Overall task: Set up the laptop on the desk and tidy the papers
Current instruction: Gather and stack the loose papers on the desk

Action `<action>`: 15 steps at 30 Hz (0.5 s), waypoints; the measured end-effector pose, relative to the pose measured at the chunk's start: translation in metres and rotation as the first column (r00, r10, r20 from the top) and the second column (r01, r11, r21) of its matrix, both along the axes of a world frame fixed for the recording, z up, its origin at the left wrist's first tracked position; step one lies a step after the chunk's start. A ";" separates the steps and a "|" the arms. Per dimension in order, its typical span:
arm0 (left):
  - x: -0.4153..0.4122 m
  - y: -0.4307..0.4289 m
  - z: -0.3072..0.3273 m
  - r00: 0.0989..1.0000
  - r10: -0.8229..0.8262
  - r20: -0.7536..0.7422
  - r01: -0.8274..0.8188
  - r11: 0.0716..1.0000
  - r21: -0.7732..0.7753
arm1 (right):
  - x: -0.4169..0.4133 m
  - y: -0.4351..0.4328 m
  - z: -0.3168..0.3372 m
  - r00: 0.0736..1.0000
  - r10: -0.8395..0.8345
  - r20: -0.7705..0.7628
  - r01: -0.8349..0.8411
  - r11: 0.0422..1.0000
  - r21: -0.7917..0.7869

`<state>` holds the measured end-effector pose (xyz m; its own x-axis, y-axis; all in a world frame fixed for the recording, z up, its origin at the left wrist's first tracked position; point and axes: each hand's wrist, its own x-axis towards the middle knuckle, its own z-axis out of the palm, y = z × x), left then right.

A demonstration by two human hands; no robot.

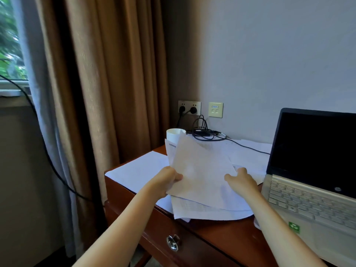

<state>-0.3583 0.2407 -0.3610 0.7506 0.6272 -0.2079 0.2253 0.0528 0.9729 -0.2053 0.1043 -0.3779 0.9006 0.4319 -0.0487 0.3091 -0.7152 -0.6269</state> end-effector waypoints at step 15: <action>-0.026 -0.001 0.067 0.937 -0.187 0.296 0.070 0.928 0.366 | -0.007 -0.006 0.019 0.827 0.310 -0.469 0.130 0.707 0.696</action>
<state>-0.3842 0.2395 -0.2942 0.8181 0.5085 0.2686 -0.1195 -0.3066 0.9443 -0.2122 0.0988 -0.3587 0.7742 0.6154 -0.1484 -0.1799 -0.0108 -0.9836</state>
